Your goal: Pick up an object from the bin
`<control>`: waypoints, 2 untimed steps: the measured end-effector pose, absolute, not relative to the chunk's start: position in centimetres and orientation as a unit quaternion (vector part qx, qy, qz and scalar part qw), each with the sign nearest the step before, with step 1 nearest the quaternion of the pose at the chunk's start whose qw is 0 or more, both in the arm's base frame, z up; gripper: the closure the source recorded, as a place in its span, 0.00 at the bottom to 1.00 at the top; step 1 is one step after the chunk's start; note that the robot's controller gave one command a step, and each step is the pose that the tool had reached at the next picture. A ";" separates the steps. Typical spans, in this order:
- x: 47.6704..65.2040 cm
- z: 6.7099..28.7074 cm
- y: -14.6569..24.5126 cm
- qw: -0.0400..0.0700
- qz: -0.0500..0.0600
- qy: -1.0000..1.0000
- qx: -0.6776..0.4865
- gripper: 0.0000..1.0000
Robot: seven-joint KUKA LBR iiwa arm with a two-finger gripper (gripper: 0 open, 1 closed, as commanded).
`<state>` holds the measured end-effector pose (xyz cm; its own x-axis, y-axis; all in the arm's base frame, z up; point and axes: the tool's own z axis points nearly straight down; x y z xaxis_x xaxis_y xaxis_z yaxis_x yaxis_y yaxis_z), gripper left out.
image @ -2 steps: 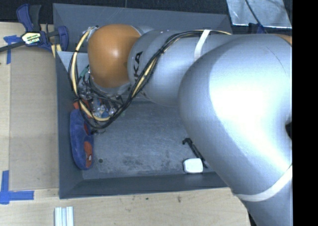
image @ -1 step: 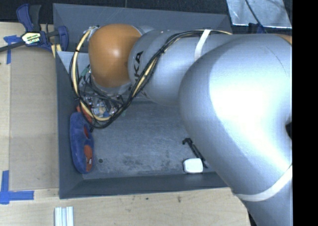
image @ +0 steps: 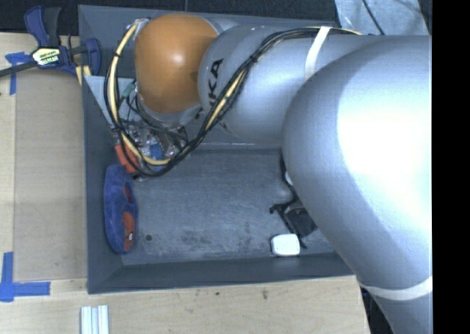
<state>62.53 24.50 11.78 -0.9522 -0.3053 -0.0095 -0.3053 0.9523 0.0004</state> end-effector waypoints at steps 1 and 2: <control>62.6 12.2 24.5 0.003 0.001 0.988 -0.154 1.00; 62.8 16.6 24.6 0.005 0.001 0.988 -0.153 1.00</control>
Offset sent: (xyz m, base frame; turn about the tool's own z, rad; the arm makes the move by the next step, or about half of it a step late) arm 0.0000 0.0002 0.0032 0.0000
